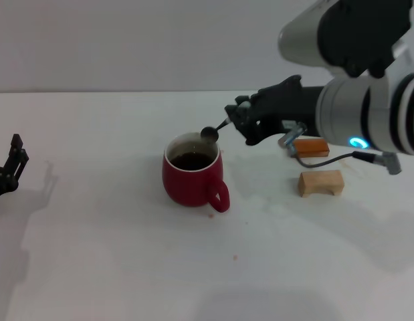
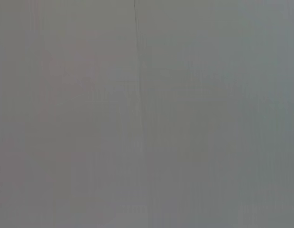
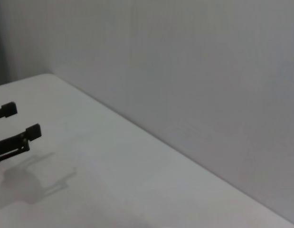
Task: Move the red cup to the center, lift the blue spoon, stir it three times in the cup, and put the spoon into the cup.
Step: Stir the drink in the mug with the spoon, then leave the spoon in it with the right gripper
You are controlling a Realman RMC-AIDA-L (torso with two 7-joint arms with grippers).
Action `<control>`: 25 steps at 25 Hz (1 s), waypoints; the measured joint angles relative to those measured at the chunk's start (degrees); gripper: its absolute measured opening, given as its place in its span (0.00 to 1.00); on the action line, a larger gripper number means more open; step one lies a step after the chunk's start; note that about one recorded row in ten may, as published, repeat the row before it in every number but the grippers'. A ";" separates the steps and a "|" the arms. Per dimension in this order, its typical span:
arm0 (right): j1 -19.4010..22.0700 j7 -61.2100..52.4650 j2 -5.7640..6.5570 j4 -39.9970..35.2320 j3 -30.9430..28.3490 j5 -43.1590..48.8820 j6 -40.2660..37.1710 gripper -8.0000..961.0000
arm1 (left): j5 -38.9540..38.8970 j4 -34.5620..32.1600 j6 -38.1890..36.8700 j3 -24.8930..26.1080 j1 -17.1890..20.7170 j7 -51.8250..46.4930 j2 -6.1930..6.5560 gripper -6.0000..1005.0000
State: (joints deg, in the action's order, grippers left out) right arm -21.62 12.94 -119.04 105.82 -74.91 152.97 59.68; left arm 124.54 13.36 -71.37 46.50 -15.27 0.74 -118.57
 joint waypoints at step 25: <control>-6.61 -0.82 -0.15 -14.38 4.35 -3.12 -5.60 0.15 | 0.00 0.57 -0.71 -0.01 0.50 -0.19 0.00 0.81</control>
State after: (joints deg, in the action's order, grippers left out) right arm -28.23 12.12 -119.18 91.44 -70.56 149.85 54.08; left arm 124.54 13.93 -72.08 46.49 -14.77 0.56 -118.56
